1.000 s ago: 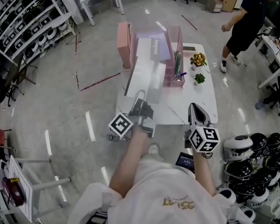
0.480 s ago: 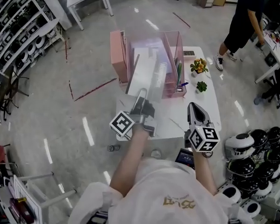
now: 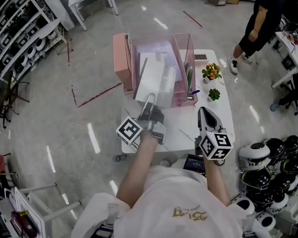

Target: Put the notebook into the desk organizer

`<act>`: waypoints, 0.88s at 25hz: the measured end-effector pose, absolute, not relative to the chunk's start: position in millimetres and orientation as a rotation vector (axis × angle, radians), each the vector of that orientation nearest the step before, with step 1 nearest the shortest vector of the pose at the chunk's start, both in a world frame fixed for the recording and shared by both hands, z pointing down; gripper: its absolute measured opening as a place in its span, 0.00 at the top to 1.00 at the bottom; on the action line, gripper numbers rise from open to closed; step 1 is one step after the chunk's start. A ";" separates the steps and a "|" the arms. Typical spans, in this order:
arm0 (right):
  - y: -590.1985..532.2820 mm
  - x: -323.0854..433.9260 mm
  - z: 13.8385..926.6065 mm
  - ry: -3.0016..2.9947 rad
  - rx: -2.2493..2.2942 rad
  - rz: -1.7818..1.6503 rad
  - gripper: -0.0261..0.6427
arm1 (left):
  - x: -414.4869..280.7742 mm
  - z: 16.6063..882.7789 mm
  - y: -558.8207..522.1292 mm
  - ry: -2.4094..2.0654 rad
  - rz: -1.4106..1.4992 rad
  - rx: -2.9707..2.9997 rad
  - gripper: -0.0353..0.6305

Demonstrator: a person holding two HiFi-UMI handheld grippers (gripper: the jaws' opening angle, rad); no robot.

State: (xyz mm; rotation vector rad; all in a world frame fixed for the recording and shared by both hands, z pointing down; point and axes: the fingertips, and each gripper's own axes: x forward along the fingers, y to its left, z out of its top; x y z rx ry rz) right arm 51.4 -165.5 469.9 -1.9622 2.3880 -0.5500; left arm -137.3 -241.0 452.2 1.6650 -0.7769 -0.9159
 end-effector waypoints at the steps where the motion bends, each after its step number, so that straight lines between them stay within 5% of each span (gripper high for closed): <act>1: -168.1 53.3 472.1 2.390 -1.956 -0.557 0.94 | -136.9 455.2 -243.1 -0.790 -0.911 1.665 0.91; 22: -236.0 93.2 482.9 2.502 -1.770 -0.658 0.94 | -116.8 478.3 -289.9 -1.080 -0.851 1.589 0.91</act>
